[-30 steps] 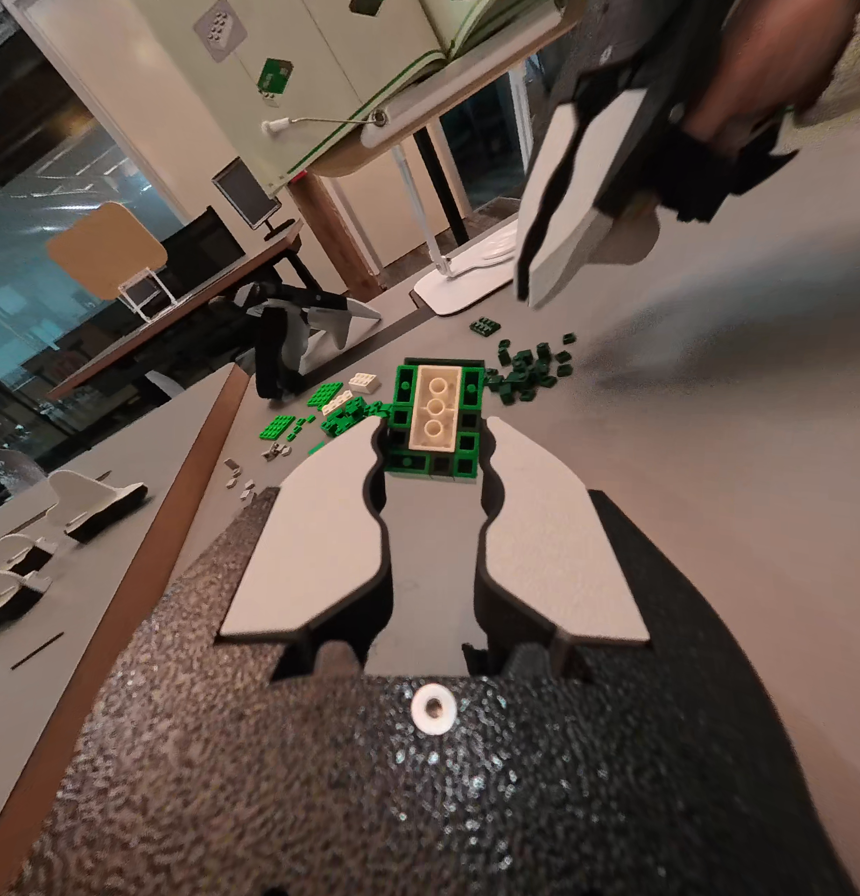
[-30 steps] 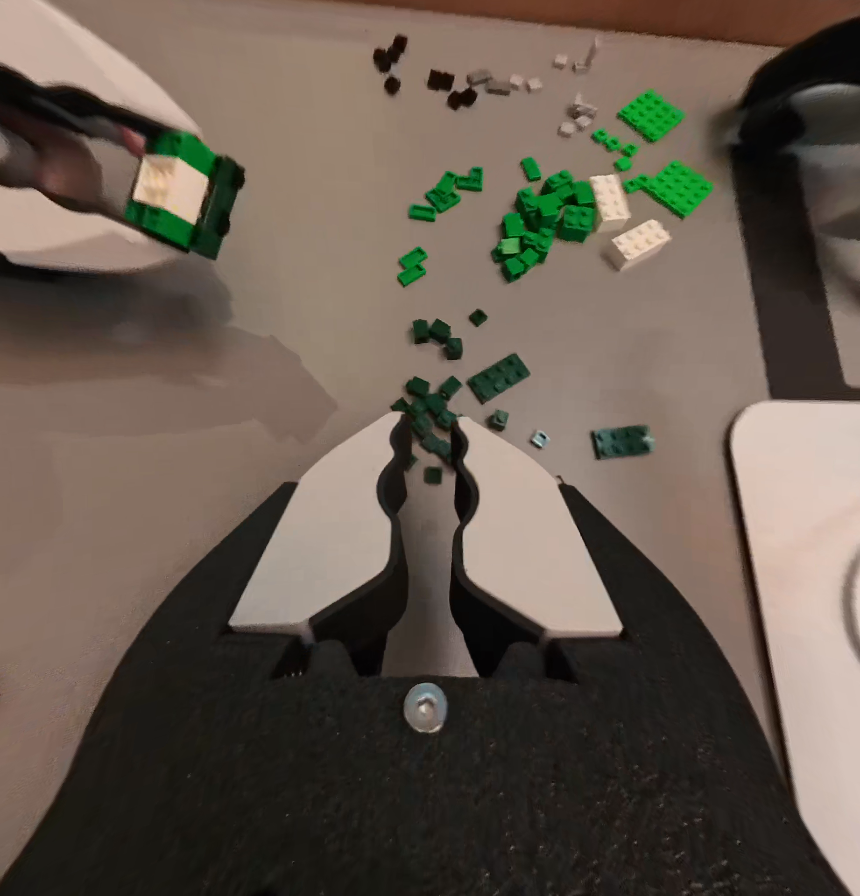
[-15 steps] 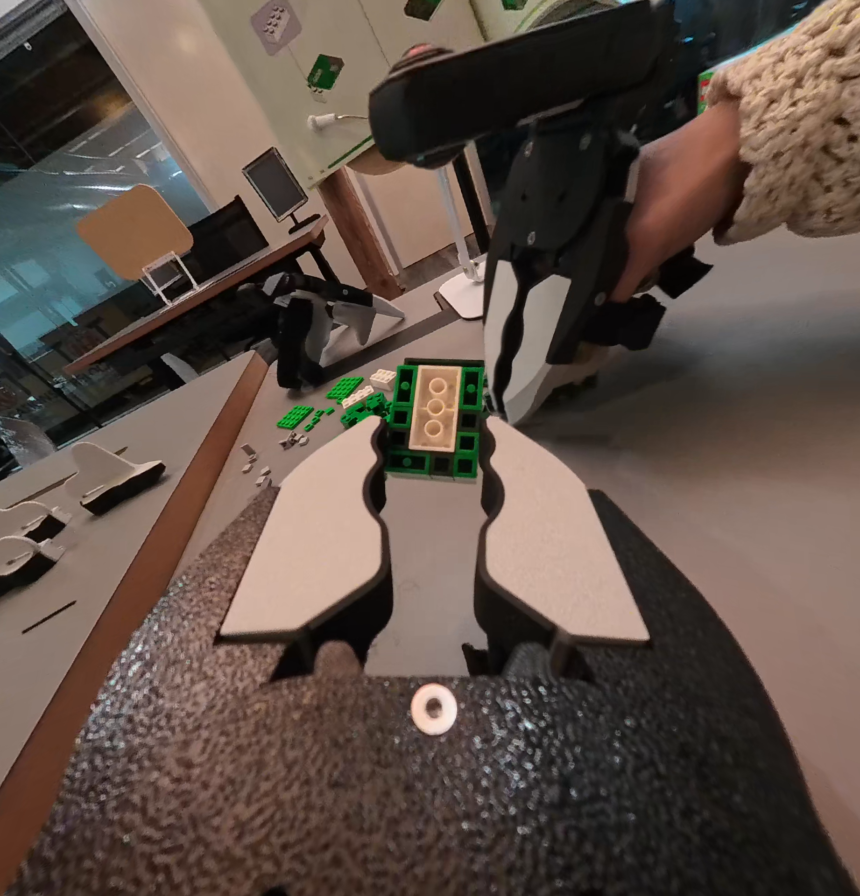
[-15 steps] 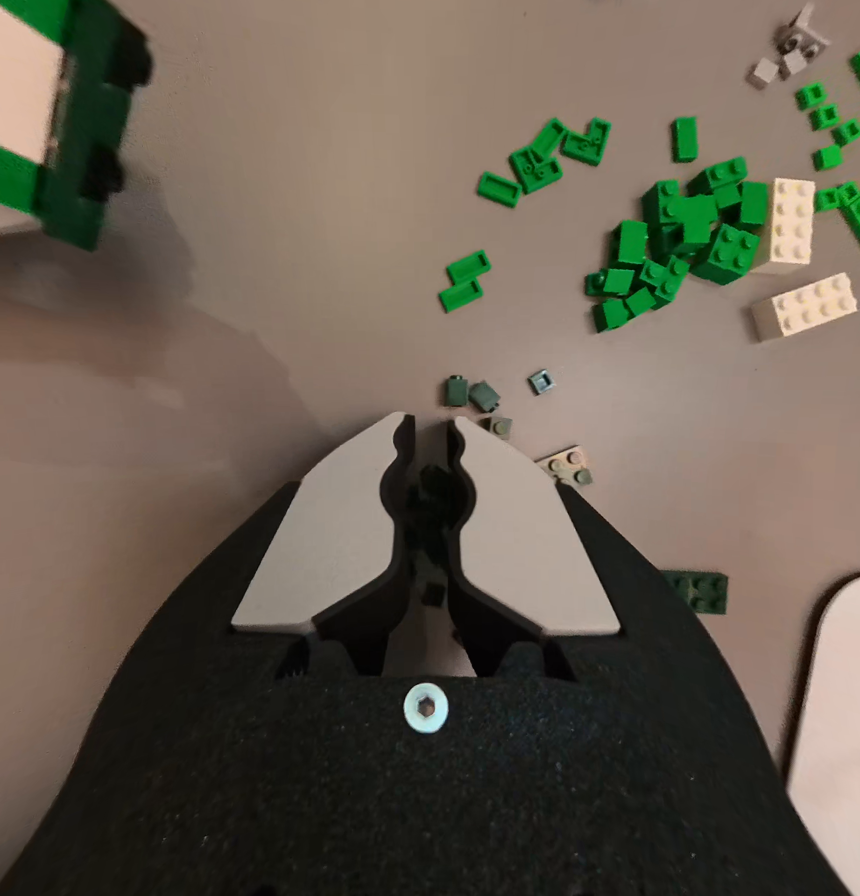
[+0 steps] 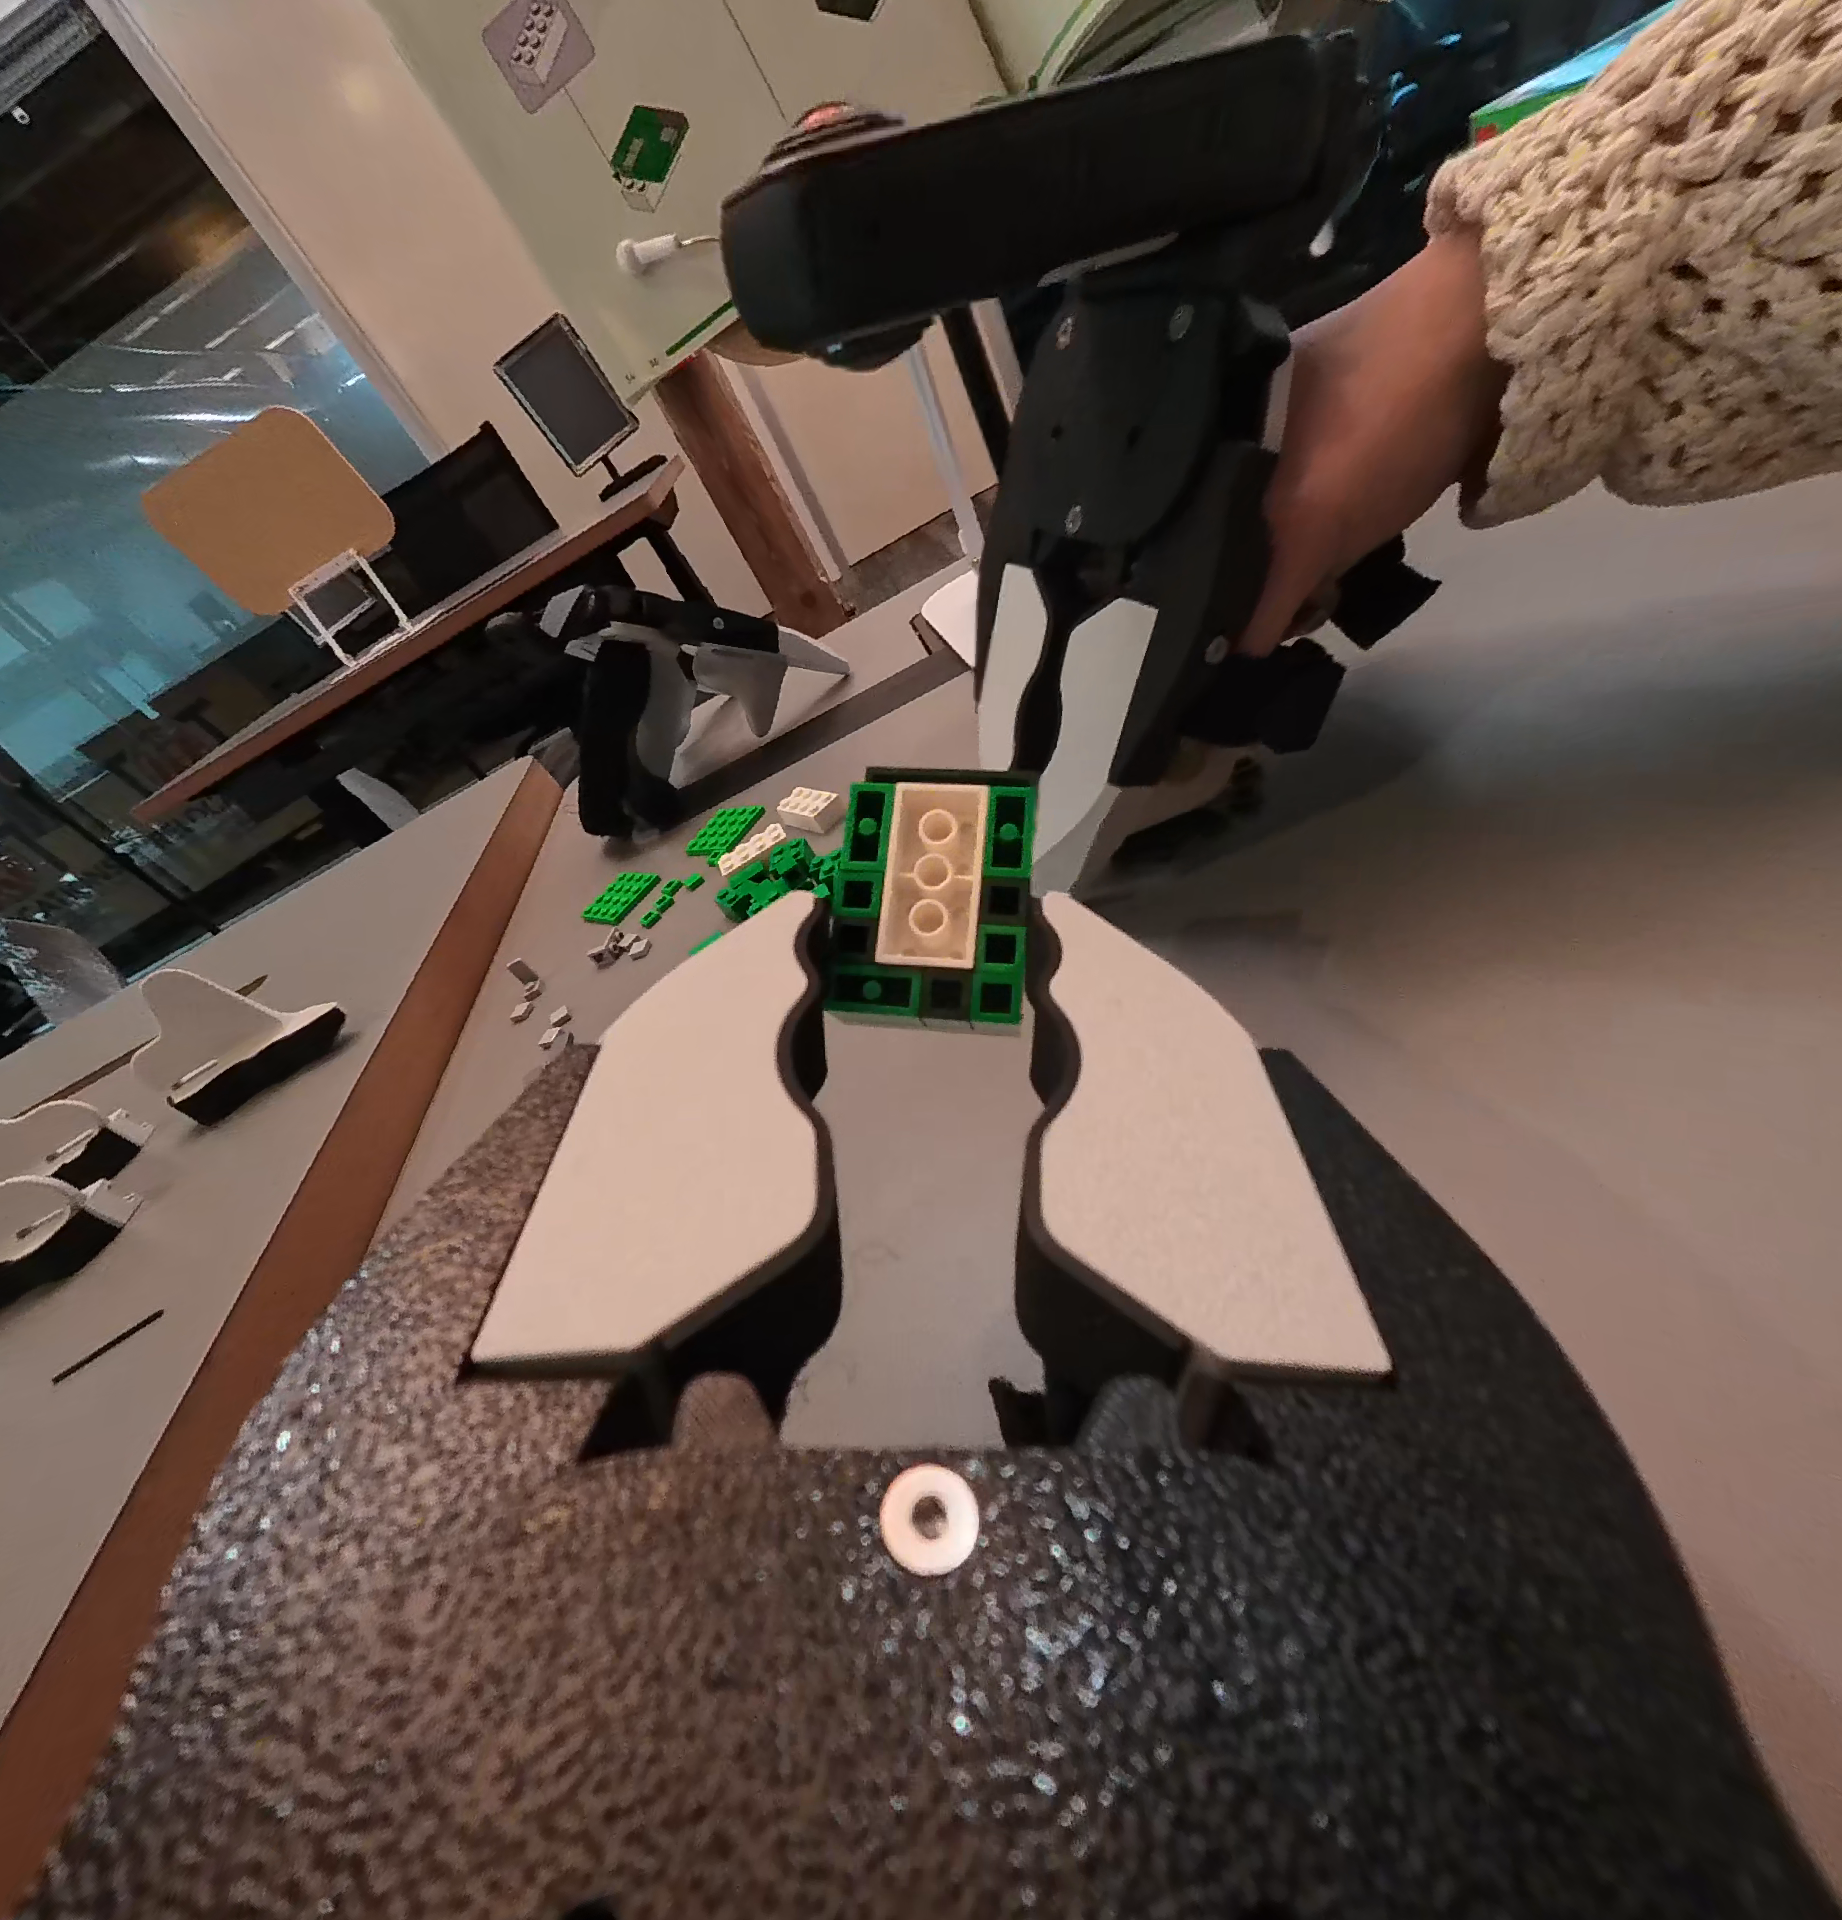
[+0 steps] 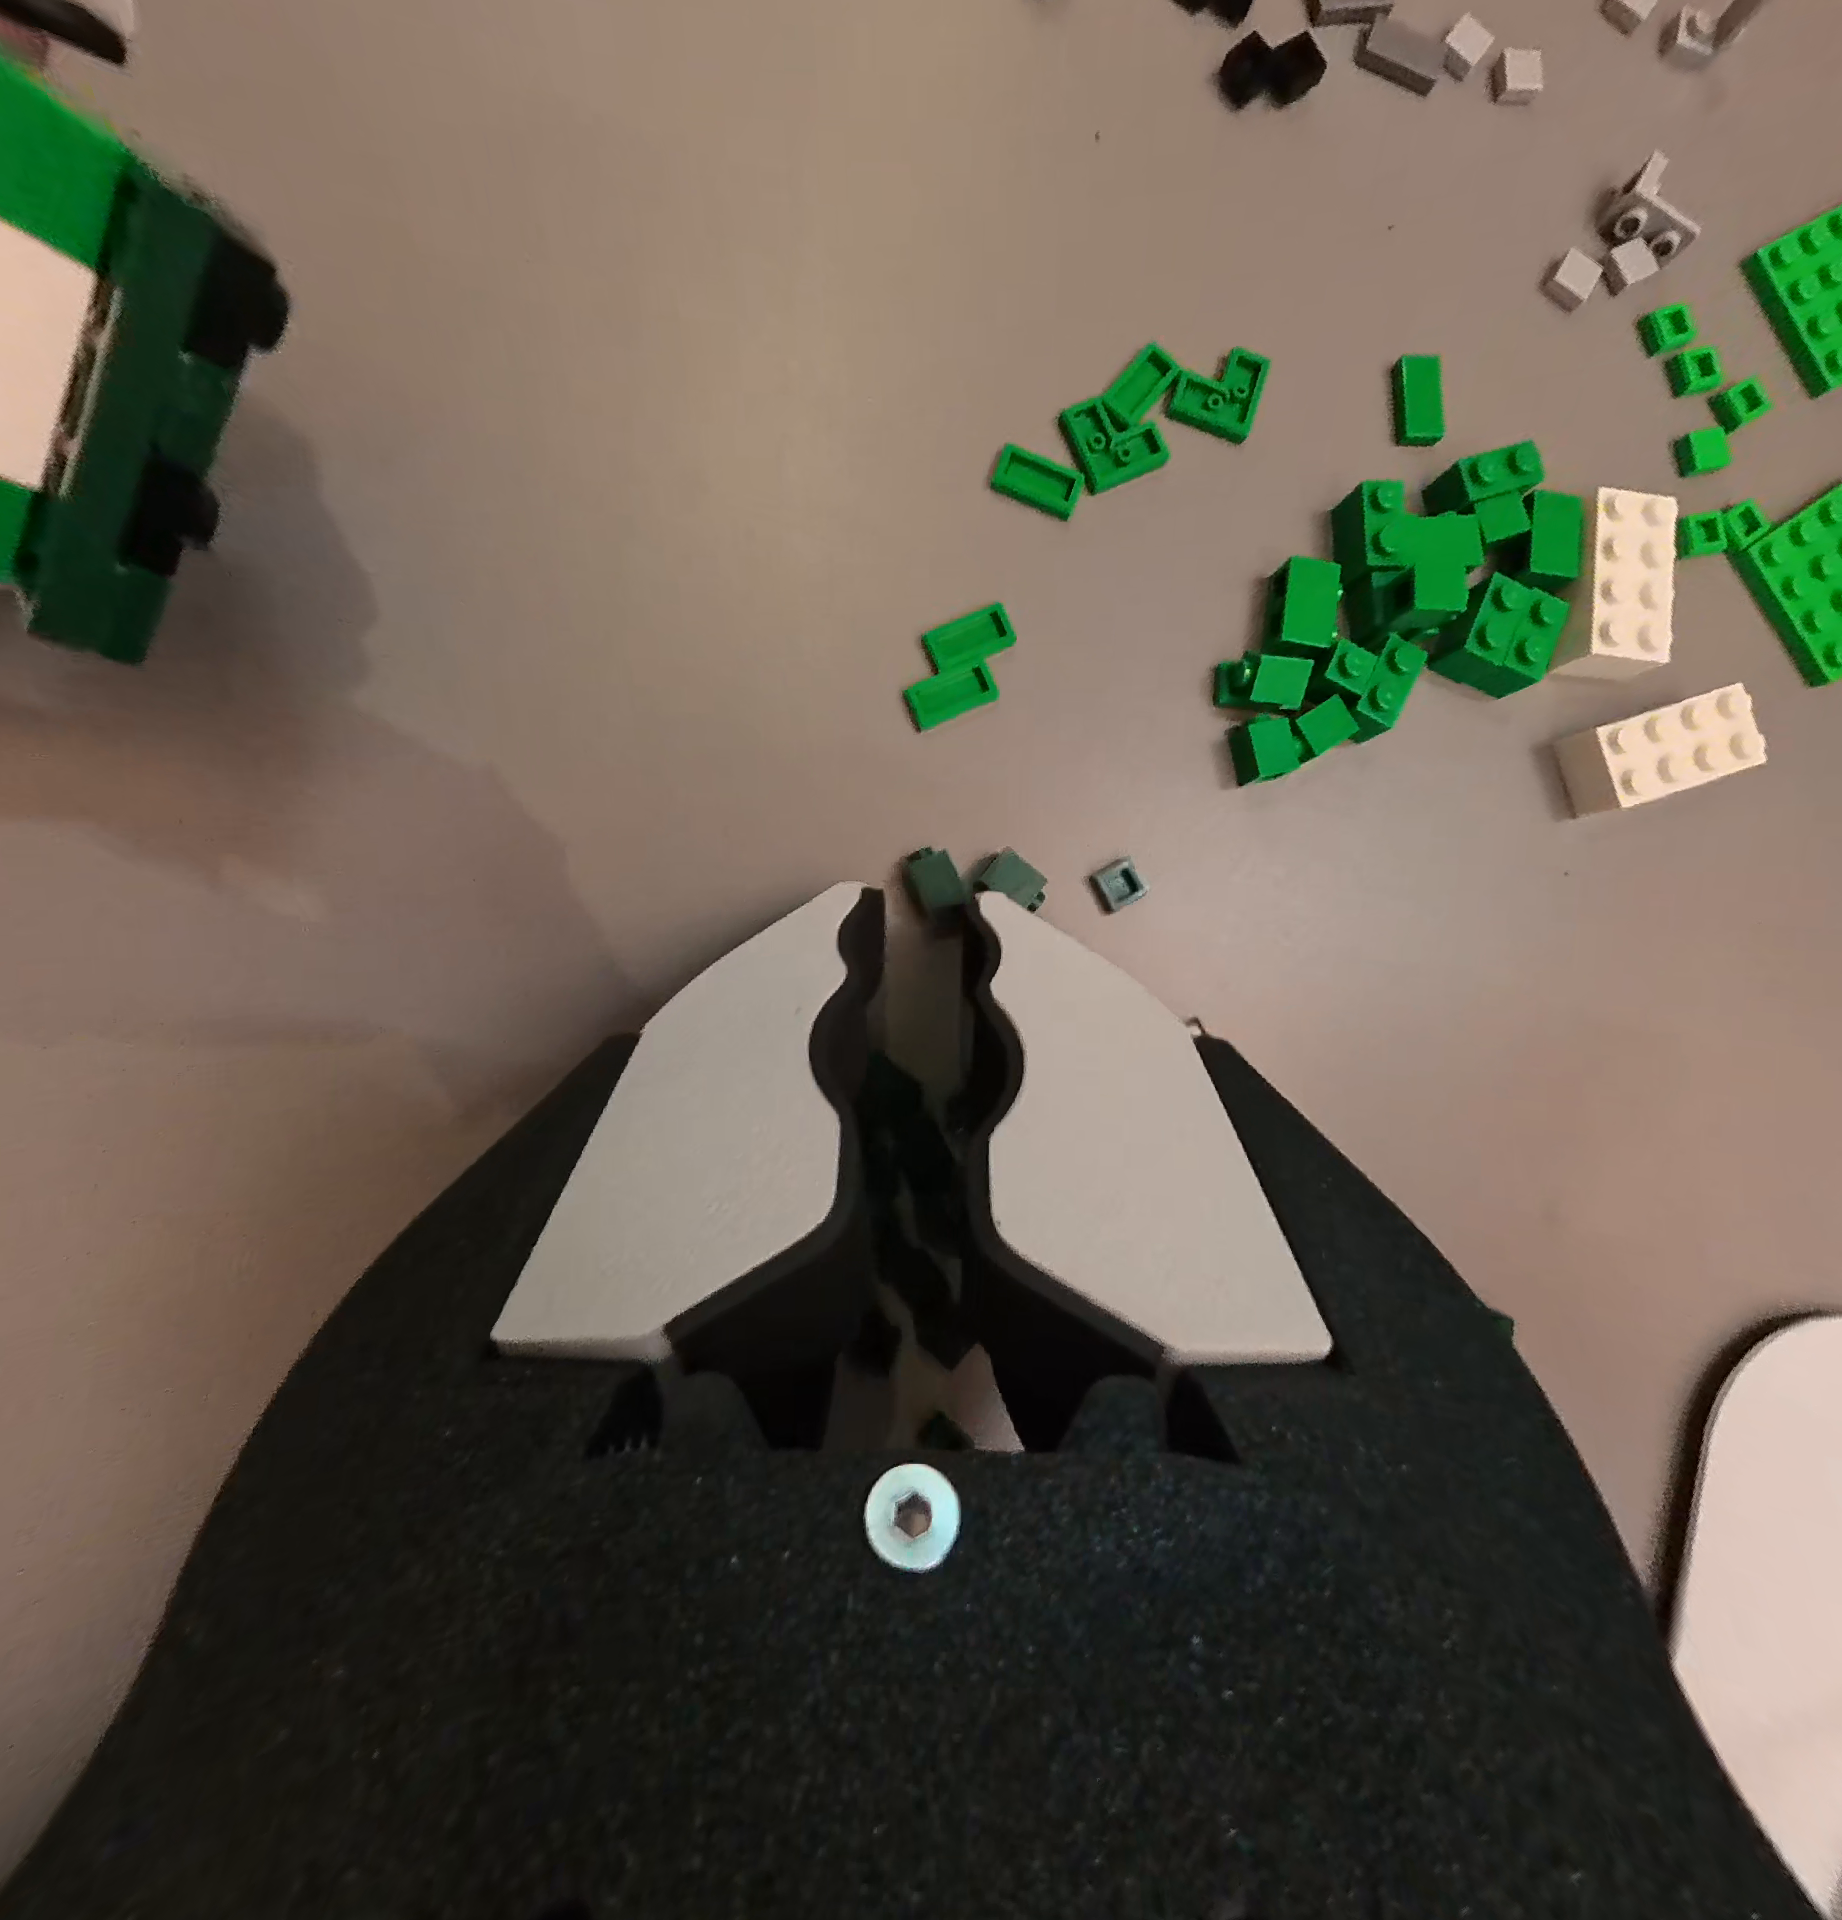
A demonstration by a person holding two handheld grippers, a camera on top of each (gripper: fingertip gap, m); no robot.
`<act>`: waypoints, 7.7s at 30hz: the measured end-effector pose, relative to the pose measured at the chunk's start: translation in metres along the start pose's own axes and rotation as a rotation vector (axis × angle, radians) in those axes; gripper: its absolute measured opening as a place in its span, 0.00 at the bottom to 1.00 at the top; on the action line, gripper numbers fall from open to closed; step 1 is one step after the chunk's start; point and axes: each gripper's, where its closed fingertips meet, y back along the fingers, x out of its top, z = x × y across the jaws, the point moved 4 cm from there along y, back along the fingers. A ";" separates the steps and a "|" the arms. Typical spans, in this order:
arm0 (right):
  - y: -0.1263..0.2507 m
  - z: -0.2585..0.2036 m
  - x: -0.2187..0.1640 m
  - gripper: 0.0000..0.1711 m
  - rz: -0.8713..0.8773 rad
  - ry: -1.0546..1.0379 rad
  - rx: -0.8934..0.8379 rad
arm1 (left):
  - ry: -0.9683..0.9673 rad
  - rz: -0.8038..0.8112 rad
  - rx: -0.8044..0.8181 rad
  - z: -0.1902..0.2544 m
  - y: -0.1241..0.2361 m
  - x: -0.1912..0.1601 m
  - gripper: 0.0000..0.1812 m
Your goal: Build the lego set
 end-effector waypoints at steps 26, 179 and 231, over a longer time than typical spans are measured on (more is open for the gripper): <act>0.069 -0.119 -0.049 0.00 -0.018 0.179 0.266 | -0.030 -0.014 -0.034 0.005 0.001 0.000 0.20; 0.144 -0.181 -0.087 0.04 0.249 -0.285 -0.138 | -0.292 0.040 -0.397 0.153 0.014 0.043 0.20; 0.166 -0.215 -0.062 0.04 0.195 0.588 -0.514 | 0.485 -0.103 -0.929 0.136 0.041 0.074 0.21</act>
